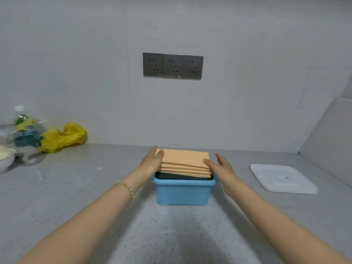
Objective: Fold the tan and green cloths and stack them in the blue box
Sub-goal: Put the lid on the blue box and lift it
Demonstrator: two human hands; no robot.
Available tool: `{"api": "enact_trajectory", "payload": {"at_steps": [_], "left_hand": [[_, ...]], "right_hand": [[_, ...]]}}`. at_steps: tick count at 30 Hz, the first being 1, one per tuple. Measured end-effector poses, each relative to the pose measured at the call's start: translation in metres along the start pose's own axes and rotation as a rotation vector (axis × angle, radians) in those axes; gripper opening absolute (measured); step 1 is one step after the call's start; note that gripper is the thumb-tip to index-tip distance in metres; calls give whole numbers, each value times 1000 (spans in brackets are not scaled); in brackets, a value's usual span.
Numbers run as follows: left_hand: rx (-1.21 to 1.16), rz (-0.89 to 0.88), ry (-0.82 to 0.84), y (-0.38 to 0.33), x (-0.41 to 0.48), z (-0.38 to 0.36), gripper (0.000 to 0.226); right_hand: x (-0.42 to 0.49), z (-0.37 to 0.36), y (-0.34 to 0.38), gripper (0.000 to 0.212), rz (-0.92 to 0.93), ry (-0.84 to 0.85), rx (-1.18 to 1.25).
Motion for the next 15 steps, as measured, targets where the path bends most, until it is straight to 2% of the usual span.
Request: {"api": "enact_trajectory", "payload": {"at_steps": [3, 6, 15], "left_hand": [[104, -64, -8, -1, -2, -6, 47], [91, -65, -32, 1, -5, -8, 45], [69, -6, -61, 5, -7, -13, 46]], "right_hand": [[-8, -6, 9, 54, 108, 43, -95], [-13, -10, 11, 46, 128, 59, -127], [-10, -14, 8, 46, 97, 45, -163]]}}
Point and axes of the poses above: each hand's wrist, its own x-axis towards the middle knuckle, its own z-axis out of the back of the hand, y = z × x, the point moved 6 cm from there along x, towards the middle knuckle, and after that the axes turned 1 degree about -y, right-handed, at the moved point
